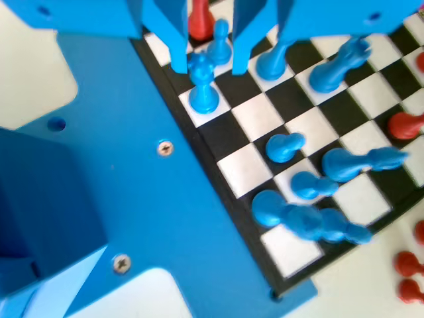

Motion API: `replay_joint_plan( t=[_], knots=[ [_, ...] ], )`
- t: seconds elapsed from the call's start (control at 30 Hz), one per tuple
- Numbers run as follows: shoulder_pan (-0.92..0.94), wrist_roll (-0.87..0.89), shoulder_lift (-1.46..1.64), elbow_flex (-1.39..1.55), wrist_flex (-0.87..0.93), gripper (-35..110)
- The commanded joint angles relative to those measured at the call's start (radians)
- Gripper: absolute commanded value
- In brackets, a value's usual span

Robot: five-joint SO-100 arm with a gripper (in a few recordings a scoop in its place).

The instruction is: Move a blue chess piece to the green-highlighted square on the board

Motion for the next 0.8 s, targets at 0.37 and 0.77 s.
replay_joint_plan(
  t=[0.37, 0.77],
  knots=[
    [-0.021, -0.006, -0.026, 0.014, -0.052, 12],
    [-0.018, -0.011, -0.035, 0.041, -0.092, 12]
  ],
)
